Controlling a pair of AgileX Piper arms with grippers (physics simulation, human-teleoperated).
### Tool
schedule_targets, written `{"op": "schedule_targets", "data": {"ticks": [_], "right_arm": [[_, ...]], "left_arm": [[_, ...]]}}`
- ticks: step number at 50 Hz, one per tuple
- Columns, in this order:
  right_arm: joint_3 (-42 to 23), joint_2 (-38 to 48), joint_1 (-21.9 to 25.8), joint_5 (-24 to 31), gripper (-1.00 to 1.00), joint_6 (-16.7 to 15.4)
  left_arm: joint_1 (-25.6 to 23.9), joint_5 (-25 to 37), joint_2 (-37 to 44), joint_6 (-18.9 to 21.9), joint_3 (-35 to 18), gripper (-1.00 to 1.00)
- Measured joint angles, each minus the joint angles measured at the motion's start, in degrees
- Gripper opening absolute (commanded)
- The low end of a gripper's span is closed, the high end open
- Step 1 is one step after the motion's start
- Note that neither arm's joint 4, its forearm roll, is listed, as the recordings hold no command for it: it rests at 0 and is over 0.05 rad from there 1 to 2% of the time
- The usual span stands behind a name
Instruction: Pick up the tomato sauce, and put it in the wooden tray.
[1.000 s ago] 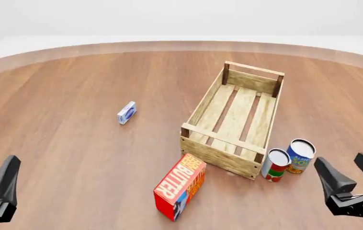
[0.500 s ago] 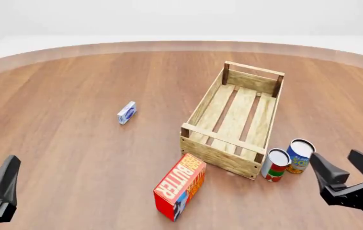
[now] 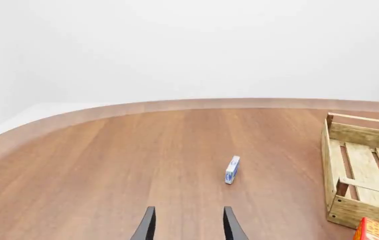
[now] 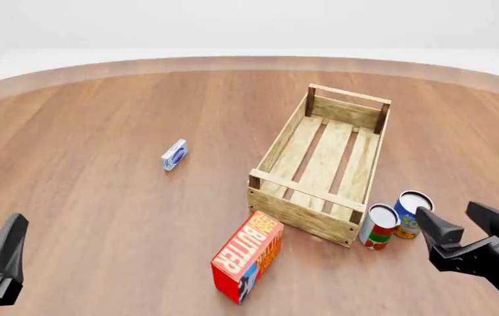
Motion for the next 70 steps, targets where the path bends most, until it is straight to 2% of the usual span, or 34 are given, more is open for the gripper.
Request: {"op": "schedule_targets", "data": {"ticks": [32, 70], "right_arm": [[-2.5, 11.6, 1.8, -3.9, 1.0, -3.5], [-1.9, 21.2, 2.8, -11.1, 1.0, -3.9]], "left_arm": [[0.0, 0.0, 0.0, 0.0, 0.0, 1.0], [0.0, 0.0, 0.0, 0.0, 0.0, 1.0]]}}
